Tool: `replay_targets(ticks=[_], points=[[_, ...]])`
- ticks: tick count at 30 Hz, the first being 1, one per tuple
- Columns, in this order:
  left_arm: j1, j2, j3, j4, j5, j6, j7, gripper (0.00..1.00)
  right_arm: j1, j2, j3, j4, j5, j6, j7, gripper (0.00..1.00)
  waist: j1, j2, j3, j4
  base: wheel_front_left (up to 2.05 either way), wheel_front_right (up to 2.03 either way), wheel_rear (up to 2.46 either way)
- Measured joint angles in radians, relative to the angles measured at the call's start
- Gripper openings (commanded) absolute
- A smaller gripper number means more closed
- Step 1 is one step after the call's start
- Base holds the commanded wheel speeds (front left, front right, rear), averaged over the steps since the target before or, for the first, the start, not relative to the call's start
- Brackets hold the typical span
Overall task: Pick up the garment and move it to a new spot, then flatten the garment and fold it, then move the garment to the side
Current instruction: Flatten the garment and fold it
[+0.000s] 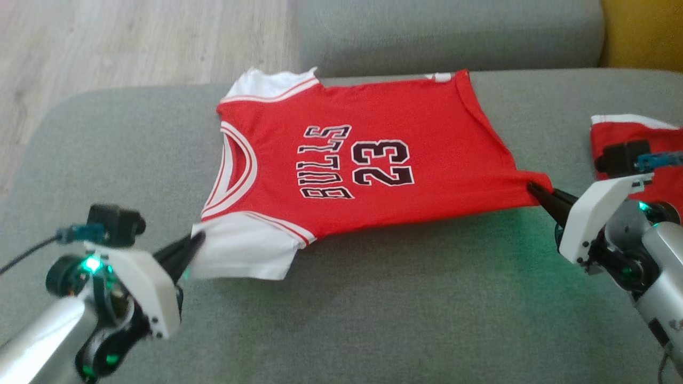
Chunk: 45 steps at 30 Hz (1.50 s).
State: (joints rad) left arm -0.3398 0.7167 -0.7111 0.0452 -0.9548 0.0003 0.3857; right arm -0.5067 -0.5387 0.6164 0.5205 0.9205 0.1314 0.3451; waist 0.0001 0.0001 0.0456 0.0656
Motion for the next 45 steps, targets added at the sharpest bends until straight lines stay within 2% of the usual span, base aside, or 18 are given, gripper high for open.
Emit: replay_targets(ticks=[8, 14, 19, 31, 32, 33, 34, 35, 39, 45], points=[[-0.132, -0.051, 0.0, 0.089, 0.024, -0.011, 0.0, 0.0, -0.037, 0.043, -0.048, 0.01, -0.059, 0.0, 0.016, 0.0, 0.0001, 0.0, 0.069, 0.004, 0.0, 0.0, 0.0], [-0.209, -0.095, 0.0, 0.18, 0.025, -0.036, 0.011, 0.0, -0.101, 0.086, -0.084, 0.052, -0.094, 0.0, 0.016, 0.0, 0.0001, 0.0, 0.11, 0.004, 0.0, 0.0, 0.0], [-0.289, -0.116, -0.013, 0.264, 0.052, -0.055, 0.033, 0.0, -0.148, 0.118, -0.093, 0.098, -0.126, 0.0, 0.022, 0.0, 0.0001, 0.0, 0.14, 0.002, 0.0, 0.0, 0.0], [-0.462, -0.211, -0.04, 0.494, 0.105, -0.08, 0.033, 0.0, -0.246, 0.167, -0.08, 0.175, -0.173, 0.0, 0.022, 0.0, 0.0001, 0.0, 0.215, -0.018, 0.0, 0.0, 0.0], [-0.477, -0.22, -0.041, 0.51, 0.114, -0.079, 0.022, 0.07, -0.254, 0.171, -0.08, 0.182, -0.174, 0.0, 0.021, 0.0, 0.0, 0.0, 0.221, -0.021, 0.0, 0.0, 0.0], [-0.492, -0.23, -0.041, 0.527, 0.123, -0.078, 0.007, 0.82, -0.265, 0.175, -0.081, 0.193, -0.178, 0.0, 0.013, 0.16, 0.0, 0.0, 0.227, -0.024, 0.0, 0.0, 0.0], [-0.51, -0.241, -0.04, 0.545, 0.135, -0.071, -0.016, 1.0, -0.277, 0.18, -0.089, 0.207, -0.191, 0.0, -0.007, 0.95, 0.0001, 0.0, 0.233, -0.026, 0.0, 0.0, 0.0], [-0.51, -0.241, -0.04, 0.545, 0.135, -0.071, -0.016, 1.0, -0.277, 0.18, -0.089, 0.207, -0.191, 0.0, -0.007, 1.0, 0.0001, 0.0, 0.233, -0.026, 0.0, 0.0, 0.0], [-0.59, -0.3, 0.007, 0.625, 0.167, -0.005, -0.191, 1.0, -0.335, 0.211, -0.155, 0.277, -0.205, 0.0, -0.093, 1.0, 0.0001, 0.0, 0.252, -0.031, 0.0, 0.0, 0.0], [-0.673, -0.369, 0.07, 0.711, 0.201, 0.036, -0.474, 1.0, -0.394, 0.256, -0.233, 0.353, -0.269, 0.0, -0.298, 1.0, 0.0, 0.0, 0.257, -0.022, 0.0, 0.0, 0.0]])
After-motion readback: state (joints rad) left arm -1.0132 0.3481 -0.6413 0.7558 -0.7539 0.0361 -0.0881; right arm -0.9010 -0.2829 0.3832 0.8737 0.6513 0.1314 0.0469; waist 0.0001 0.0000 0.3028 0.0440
